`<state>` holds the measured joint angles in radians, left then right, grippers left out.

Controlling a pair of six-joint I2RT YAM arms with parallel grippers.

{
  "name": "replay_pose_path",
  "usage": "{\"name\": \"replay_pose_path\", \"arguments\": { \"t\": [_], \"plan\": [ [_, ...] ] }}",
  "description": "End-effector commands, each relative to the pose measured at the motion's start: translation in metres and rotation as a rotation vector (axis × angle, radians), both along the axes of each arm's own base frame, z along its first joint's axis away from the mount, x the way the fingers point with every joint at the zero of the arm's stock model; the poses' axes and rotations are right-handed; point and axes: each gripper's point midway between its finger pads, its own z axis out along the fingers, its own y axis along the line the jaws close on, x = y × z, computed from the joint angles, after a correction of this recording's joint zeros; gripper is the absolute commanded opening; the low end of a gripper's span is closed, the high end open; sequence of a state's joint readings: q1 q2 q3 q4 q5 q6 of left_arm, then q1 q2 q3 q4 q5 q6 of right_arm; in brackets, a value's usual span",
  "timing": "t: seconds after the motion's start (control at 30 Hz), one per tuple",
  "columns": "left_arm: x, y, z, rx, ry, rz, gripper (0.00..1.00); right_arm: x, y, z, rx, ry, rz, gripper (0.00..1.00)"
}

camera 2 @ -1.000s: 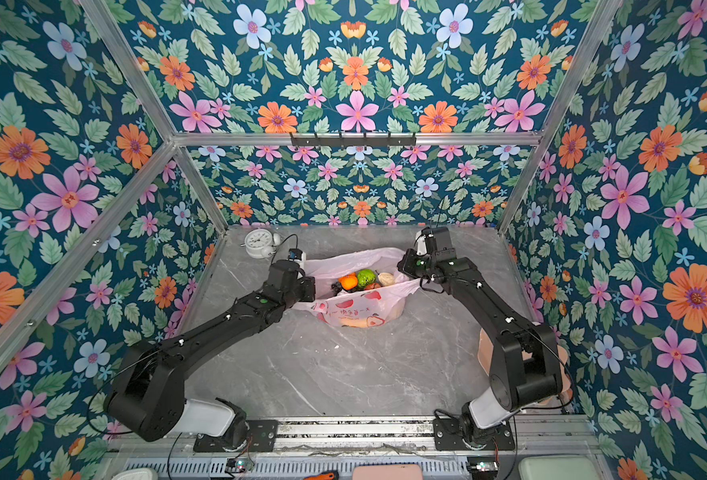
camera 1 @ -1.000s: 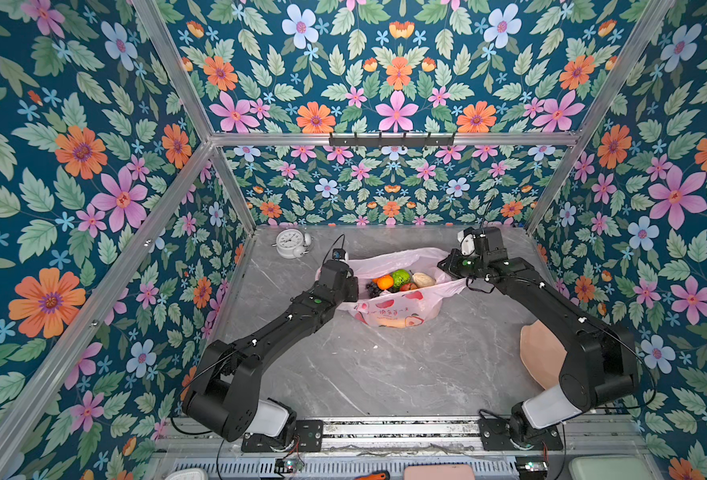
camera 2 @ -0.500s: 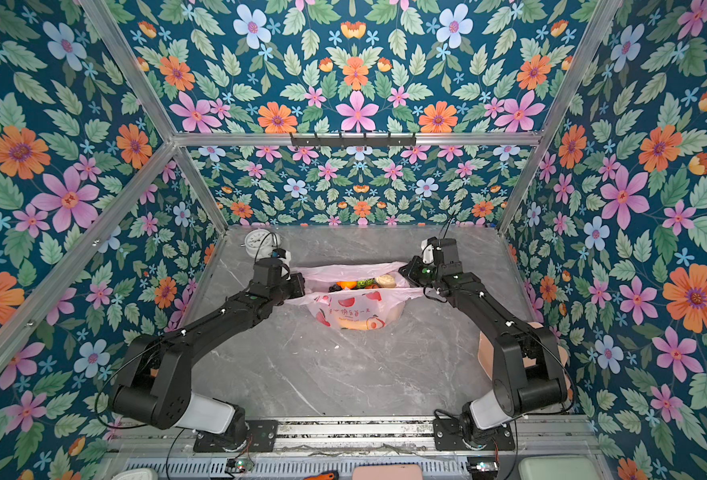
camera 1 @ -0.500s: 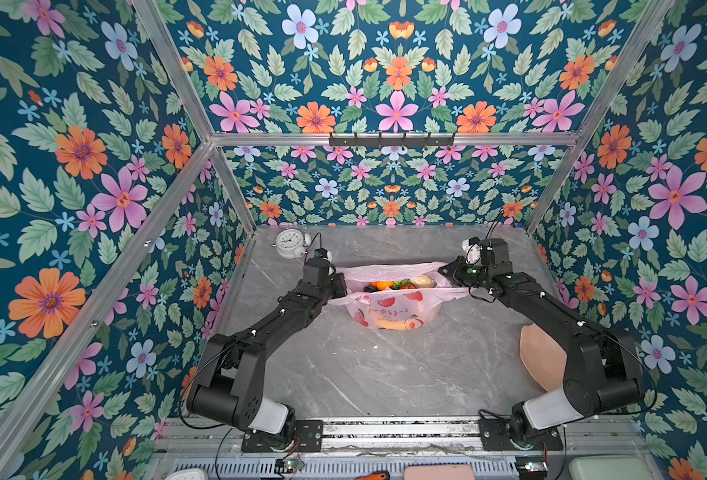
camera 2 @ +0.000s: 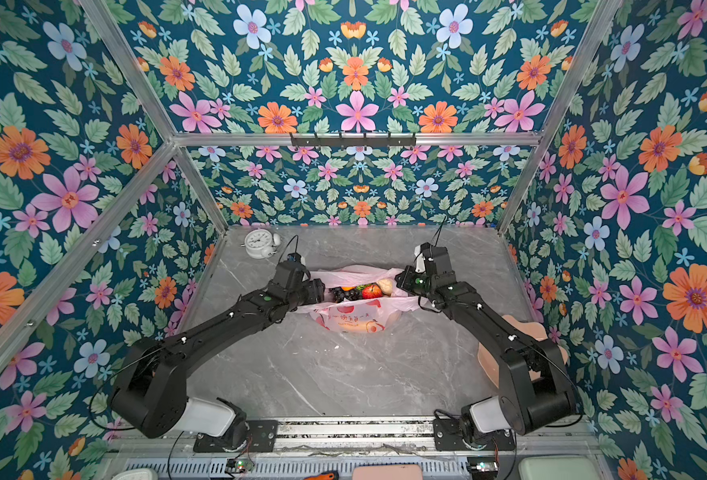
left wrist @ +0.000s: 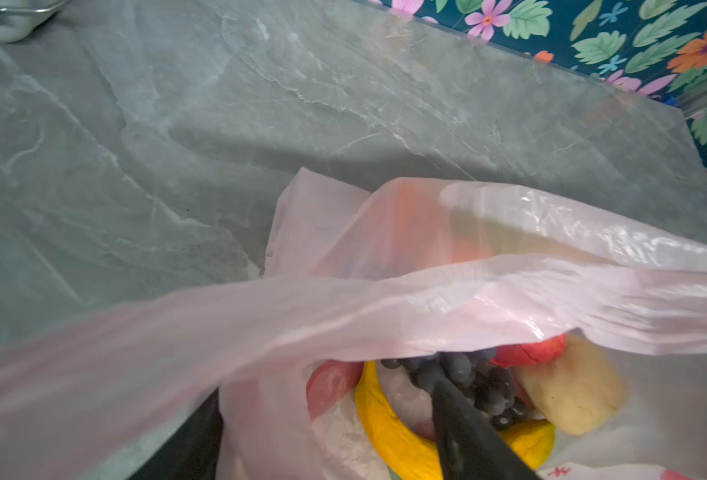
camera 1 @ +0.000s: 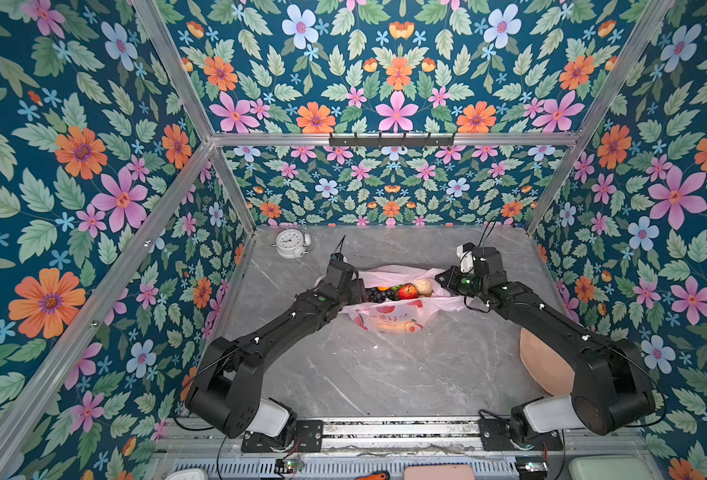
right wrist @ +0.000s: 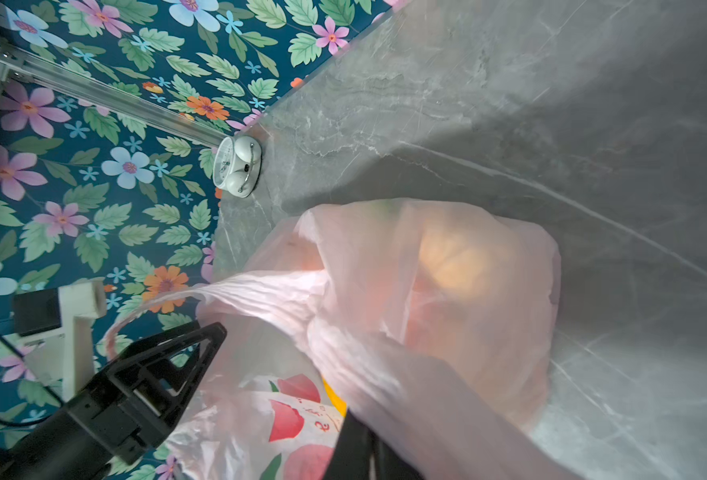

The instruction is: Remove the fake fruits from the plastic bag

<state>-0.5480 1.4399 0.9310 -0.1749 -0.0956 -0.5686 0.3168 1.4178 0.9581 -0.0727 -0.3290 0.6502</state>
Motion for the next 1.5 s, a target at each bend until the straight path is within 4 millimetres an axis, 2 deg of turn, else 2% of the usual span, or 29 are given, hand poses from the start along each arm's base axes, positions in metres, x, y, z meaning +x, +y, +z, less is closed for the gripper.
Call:
{"name": "replay_pose_path", "arguments": {
  "t": [0.0,0.03,0.1,0.17,0.27,0.37,0.43,0.5,0.6,0.67,0.73,0.83,1.0,1.1,1.2,1.27,1.37,1.47],
  "plan": [
    [-0.018,0.020,-0.015,0.029,0.089,0.125,0.82,-0.003,-0.005,-0.003,-0.084,-0.032,-0.013,0.00],
    [-0.022,0.019,-0.017,0.018,0.105,0.130,0.83,-0.004,-0.006,-0.004,-0.091,-0.031,-0.016,0.00],
    [-0.030,0.015,-0.022,-0.007,0.128,0.130,0.91,-0.005,-0.008,-0.006,-0.107,-0.033,-0.025,0.00],
    [-0.037,0.009,-0.024,-0.027,0.143,0.119,0.93,-0.007,-0.010,-0.009,-0.135,-0.033,-0.032,0.00],
    [-0.042,-0.007,-0.027,-0.083,0.145,0.072,0.92,-0.008,-0.009,-0.010,-0.168,-0.043,-0.030,0.00],
    [-0.046,-0.017,-0.037,-0.126,0.175,0.044,0.82,-0.009,-0.010,-0.013,-0.174,-0.033,-0.041,0.00],
    [-0.047,-0.016,-0.046,-0.125,0.186,0.043,0.71,-0.008,-0.013,-0.015,-0.185,-0.022,-0.062,0.00],
    [-0.049,-0.015,-0.054,-0.118,0.186,0.032,0.55,-0.008,-0.017,-0.017,-0.190,-0.010,-0.083,0.00],
    [-0.049,-0.006,-0.059,-0.100,0.155,0.018,0.25,-0.002,-0.023,-0.017,-0.141,0.008,-0.093,0.00],
    [-0.047,0.006,-0.060,-0.114,0.126,0.025,0.08,0.003,-0.024,-0.015,-0.071,0.016,-0.085,0.00],
    [-0.043,0.014,-0.056,-0.150,0.085,0.023,0.00,0.008,-0.023,-0.012,-0.041,0.002,-0.076,0.00],
    [-0.038,0.024,-0.047,-0.174,0.030,0.032,0.00,0.013,-0.017,-0.007,-0.017,-0.012,-0.049,0.00],
    [-0.034,0.018,-0.029,-0.182,-0.039,-0.017,0.00,0.025,-0.003,0.004,0.041,-0.050,-0.003,0.00],
    [-0.034,0.025,-0.020,-0.162,-0.083,-0.007,0.00,0.037,-0.008,0.010,0.074,-0.071,-0.005,0.00],
    [-0.036,0.043,-0.018,-0.148,-0.106,0.041,0.00,0.051,-0.024,0.014,0.122,-0.080,-0.046,0.00],
    [-0.038,0.050,-0.021,-0.197,-0.107,0.064,0.00,0.057,-0.025,0.019,0.107,-0.100,-0.047,0.00],
    [-0.039,0.049,-0.027,-0.229,-0.103,0.061,0.00,0.065,-0.018,0.025,0.146,-0.106,-0.024,0.00],
    [-0.039,0.036,-0.026,-0.244,-0.100,0.014,0.00,0.069,-0.011,0.026,0.153,-0.102,-0.013,0.00]
  ]
}}
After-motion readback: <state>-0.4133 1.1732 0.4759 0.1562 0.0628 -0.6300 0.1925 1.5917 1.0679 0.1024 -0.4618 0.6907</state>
